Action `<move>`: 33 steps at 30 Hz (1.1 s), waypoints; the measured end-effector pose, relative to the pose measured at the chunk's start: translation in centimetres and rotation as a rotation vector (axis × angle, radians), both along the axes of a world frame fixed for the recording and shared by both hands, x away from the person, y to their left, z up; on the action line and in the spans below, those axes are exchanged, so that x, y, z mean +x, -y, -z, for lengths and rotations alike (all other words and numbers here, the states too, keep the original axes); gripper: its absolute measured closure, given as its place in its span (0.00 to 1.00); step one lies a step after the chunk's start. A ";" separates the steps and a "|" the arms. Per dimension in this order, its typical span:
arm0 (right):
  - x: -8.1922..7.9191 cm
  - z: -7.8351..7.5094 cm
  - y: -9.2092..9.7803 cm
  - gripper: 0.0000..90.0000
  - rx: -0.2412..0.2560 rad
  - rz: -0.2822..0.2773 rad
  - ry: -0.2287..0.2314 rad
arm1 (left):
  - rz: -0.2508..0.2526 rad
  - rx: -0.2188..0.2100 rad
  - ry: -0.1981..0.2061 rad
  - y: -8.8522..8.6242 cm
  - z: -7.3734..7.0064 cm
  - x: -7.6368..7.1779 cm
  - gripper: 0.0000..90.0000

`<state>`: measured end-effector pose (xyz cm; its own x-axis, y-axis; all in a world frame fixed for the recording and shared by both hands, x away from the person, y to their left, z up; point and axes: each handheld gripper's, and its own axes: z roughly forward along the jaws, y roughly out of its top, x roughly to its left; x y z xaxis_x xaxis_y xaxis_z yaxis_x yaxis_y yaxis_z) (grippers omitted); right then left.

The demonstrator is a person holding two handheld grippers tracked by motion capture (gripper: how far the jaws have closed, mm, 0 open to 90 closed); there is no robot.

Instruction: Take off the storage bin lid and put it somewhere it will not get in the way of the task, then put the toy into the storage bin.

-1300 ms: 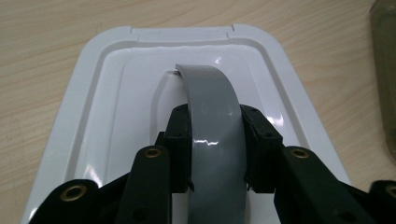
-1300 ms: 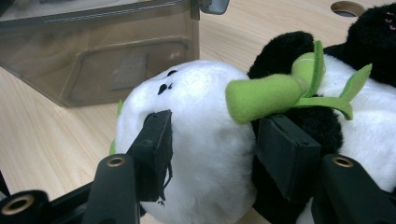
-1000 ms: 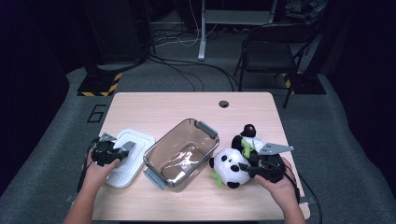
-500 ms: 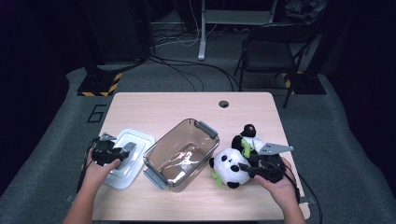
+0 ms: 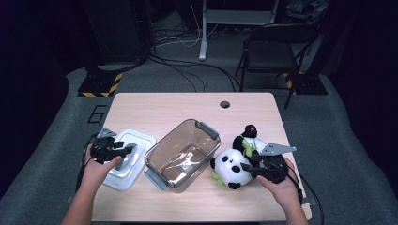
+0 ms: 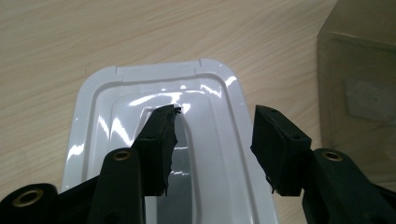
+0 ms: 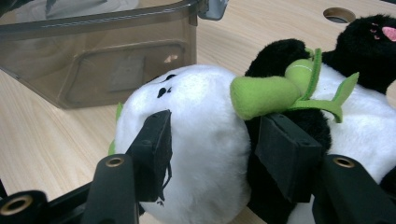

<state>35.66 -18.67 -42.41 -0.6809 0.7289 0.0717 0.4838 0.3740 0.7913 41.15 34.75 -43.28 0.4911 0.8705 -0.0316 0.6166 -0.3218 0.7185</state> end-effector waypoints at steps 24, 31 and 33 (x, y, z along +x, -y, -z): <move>-0.1 -0.8 2.2 0.45 0.024 0.107 0.027 | 0.080 -0.054 0.032 2.0 -2.2 -0.9 0.49; 0.0 -0.7 2.2 0.46 0.022 0.118 0.025 | 0.086 -0.049 0.037 2.0 -2.1 -0.9 0.49; 0.0 -0.5 2.2 0.46 0.015 0.120 0.023 | 0.094 -0.048 0.030 2.0 -2.2 -0.9 0.49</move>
<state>35.66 -20.88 -41.88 -0.5903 0.8042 0.0690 0.5064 0.3024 0.8076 40.24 32.72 -41.08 0.5721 0.8182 -0.0558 0.5628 -0.3422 0.7525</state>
